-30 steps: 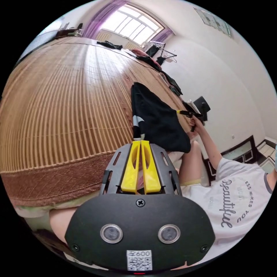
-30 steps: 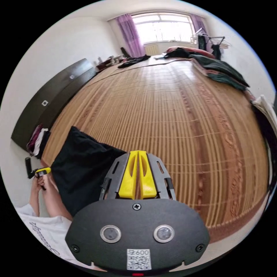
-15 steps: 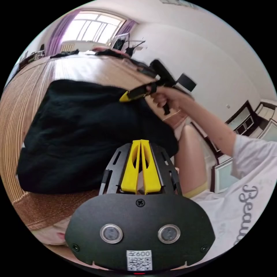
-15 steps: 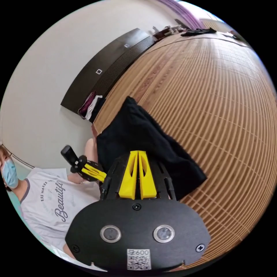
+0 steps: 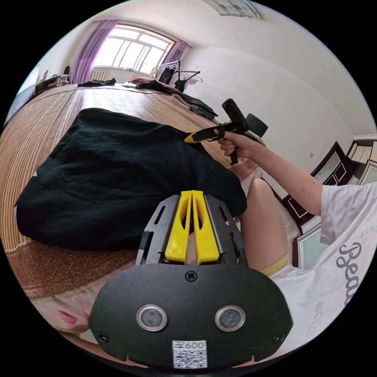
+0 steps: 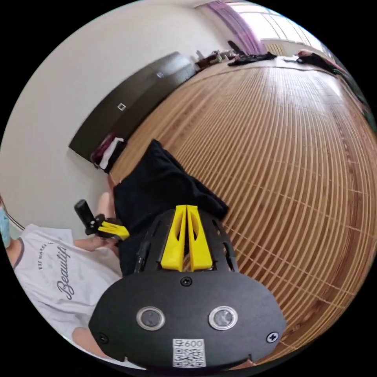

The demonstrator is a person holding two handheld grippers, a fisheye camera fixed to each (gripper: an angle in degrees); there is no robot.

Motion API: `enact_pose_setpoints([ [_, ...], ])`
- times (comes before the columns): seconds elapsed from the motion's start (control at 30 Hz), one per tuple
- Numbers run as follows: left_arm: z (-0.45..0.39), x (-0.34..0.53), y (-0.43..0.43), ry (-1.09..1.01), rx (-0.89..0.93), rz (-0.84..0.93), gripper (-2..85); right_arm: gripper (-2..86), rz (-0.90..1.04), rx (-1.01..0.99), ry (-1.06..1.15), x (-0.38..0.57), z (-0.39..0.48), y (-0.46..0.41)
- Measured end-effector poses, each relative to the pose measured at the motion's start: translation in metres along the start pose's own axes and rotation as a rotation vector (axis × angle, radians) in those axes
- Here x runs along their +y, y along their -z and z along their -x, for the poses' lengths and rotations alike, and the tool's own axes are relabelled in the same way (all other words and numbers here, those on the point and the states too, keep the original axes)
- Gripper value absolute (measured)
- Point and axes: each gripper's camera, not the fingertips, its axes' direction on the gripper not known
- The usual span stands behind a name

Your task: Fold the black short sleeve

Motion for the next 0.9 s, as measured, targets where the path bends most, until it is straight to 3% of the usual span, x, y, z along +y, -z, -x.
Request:
enact_pose_setpoints([
  [0.07, 0.004, 0.003, 0.005, 0.013, -0.002, -0.006, 0.2, -0.8, -0.216, -0.014, -0.263, 0.006, -0.035, 0.029],
  [0.17, 0.007, 0.008, 0.011, 0.002, -0.011, -0.015, 0.1, -0.9, -0.404, 0.123, -0.253, 0.011, -0.017, 0.048],
  [0.23, 0.009, 0.01, 0.014, -0.008, -0.019, -0.019, 0.1, -0.9, -0.311, 0.137, -0.132, -0.007, 0.007, 0.032],
  [0.37, 0.014, 0.015, 0.021, -0.012, -0.017, -0.034, 0.1, -0.8, 0.061, -0.193, 0.131, -0.047, 0.037, -0.031],
  [0.43, 0.017, 0.017, 0.024, -0.006, -0.009, -0.041, 0.1, -0.8, 0.162, -0.29, 0.125, -0.059, 0.037, -0.057],
  [0.53, 0.02, 0.019, 0.029, -0.005, -0.005, -0.052, 0.1, -0.9, 0.25, -0.284, 0.084, -0.077, 0.024, -0.086],
  [0.63, 0.022, 0.019, 0.034, -0.005, 0.0, -0.049, 0.1, -0.9, 0.179, -0.265, -0.045, -0.098, -0.014, -0.079],
  [0.73, 0.024, 0.018, 0.038, -0.014, 0.009, -0.05, 0.1, -0.9, -0.157, -0.044, -0.284, -0.092, -0.05, -0.033],
  [0.77, 0.025, 0.019, 0.04, -0.017, 0.013, -0.054, 0.1, -0.9, -0.228, -0.055, -0.221, -0.09, -0.044, -0.025],
  [0.83, 0.026, 0.019, 0.042, -0.013, 0.019, -0.06, 0.1, -0.9, -0.176, -0.144, -0.107, -0.096, -0.027, -0.035],
  [0.9, 0.026, 0.02, 0.044, -0.011, 0.021, -0.069, 0.1, -0.9, 0.007, -0.267, 0.034, -0.102, -0.002, -0.067],
])
